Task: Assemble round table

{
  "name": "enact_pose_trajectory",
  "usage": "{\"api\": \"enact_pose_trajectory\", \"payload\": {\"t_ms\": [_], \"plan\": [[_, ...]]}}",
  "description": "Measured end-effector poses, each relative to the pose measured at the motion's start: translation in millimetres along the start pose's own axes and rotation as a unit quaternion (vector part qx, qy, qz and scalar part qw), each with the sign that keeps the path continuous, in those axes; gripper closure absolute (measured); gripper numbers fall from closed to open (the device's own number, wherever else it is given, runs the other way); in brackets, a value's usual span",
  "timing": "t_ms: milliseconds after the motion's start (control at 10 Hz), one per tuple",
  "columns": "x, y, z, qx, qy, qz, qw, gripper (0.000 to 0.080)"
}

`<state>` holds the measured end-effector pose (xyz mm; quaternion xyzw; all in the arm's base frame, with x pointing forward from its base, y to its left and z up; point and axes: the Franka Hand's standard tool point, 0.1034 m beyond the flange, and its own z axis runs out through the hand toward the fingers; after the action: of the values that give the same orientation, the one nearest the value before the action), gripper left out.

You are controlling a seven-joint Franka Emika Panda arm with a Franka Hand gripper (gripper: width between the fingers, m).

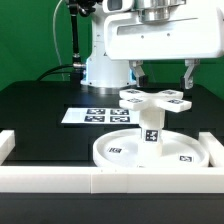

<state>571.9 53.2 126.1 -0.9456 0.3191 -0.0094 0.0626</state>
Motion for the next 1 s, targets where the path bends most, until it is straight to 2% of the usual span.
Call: {"api": "enact_pose_trajectory", "payload": {"t_ms": [100, 200, 400, 600, 700, 1000], "plan": [[0.2, 0.3, 0.0, 0.0, 0.0, -0.023, 1.0, 0.015], [1.7, 3.3, -0.6, -0.01, -0.003, -0.11, 0.994, 0.015], [6.8, 4.9, -1.2, -0.02, -0.012, -0.244, 0.969, 0.015], [8.2, 4.7, 0.2, -0.024, -0.023, -0.339, 0.94, 0.015], [8.8, 4.9, 0.2, -0.024, -0.022, -0.349, 0.937, 0.015], [10.8, 7.5, 0.0, -0.028, -0.023, -0.435, 0.9, 0.015]]}}
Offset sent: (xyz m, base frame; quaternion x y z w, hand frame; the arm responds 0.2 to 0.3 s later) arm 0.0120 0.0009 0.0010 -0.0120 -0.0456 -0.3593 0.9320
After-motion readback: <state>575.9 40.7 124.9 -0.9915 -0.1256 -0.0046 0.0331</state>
